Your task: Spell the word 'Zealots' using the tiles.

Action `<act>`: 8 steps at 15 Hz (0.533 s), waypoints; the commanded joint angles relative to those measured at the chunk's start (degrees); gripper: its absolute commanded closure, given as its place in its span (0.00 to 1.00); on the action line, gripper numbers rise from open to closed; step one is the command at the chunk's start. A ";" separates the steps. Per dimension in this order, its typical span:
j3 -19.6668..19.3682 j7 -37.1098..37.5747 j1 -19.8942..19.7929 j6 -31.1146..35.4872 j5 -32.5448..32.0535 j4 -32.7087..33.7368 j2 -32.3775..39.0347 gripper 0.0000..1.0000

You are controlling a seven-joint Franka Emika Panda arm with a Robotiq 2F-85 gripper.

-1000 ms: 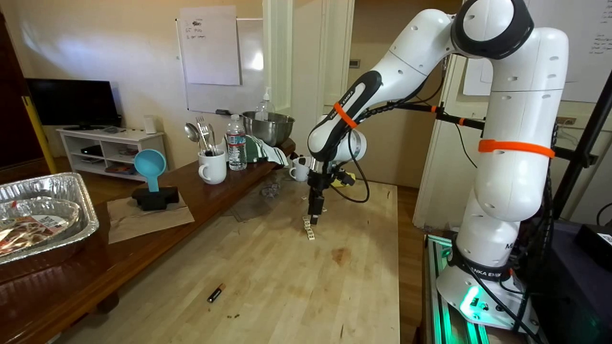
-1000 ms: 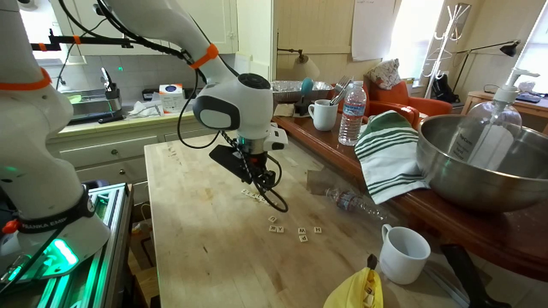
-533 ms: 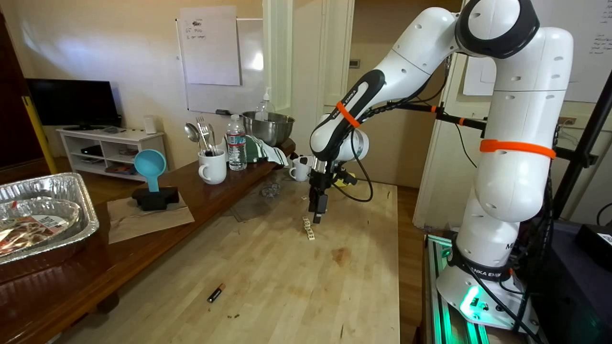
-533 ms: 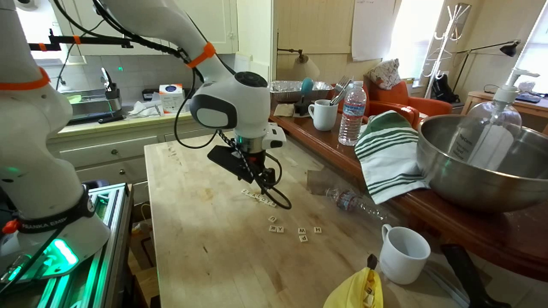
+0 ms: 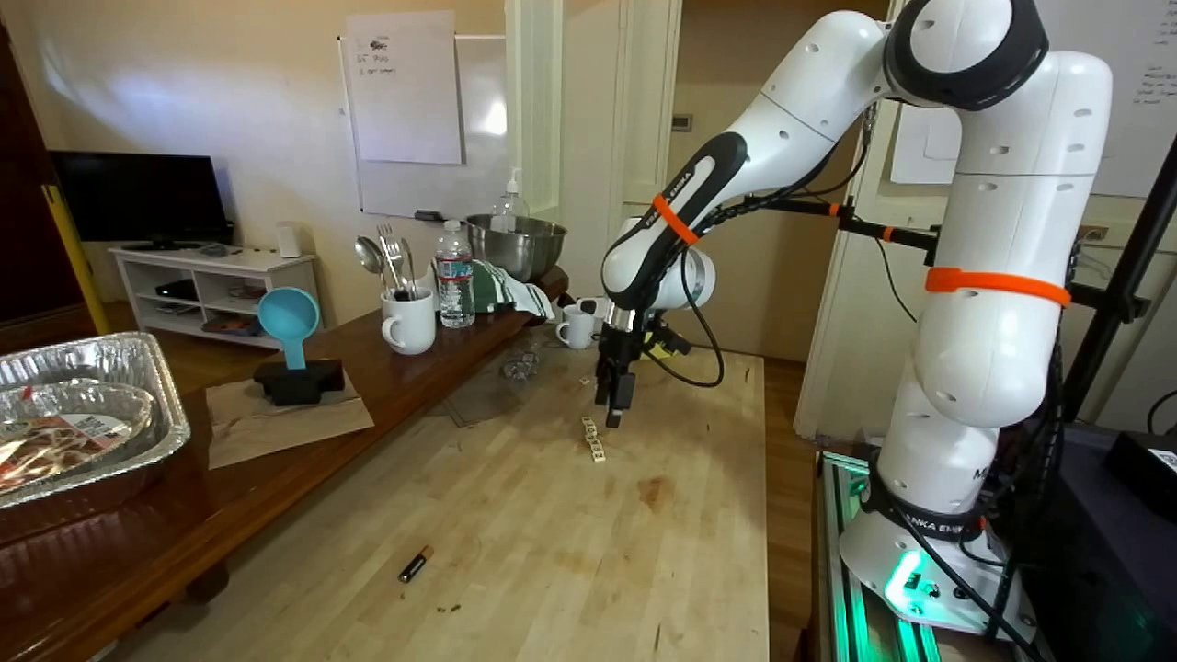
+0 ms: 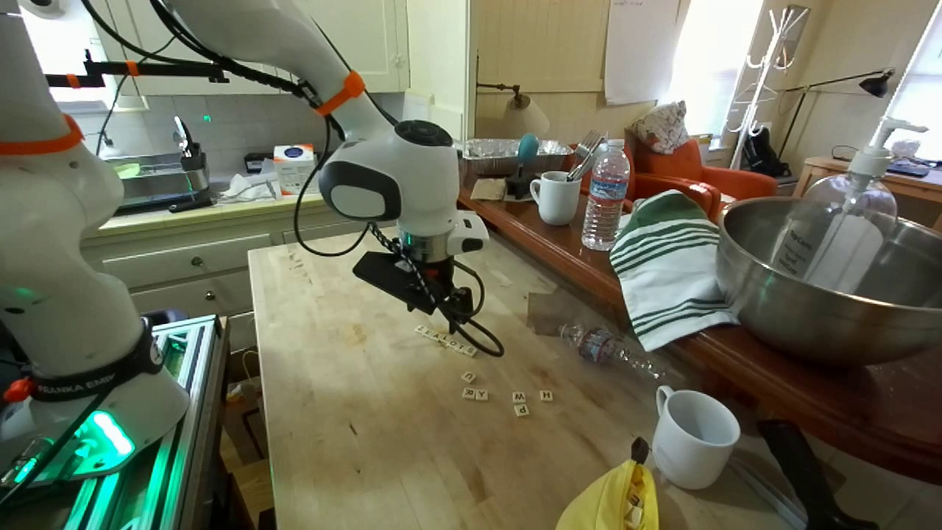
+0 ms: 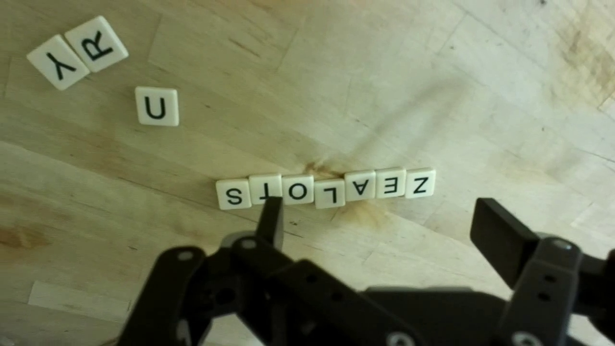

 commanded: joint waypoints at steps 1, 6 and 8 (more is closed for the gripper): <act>-1.19 -2.03 1.40 2.21 1.58 -2.37 -1.99 0.00; -1.74 -2.47 1.90 3.45 1.85 -3.09 -2.65 0.00; -1.90 -2.67 2.16 4.19 2.20 -3.25 -2.83 0.00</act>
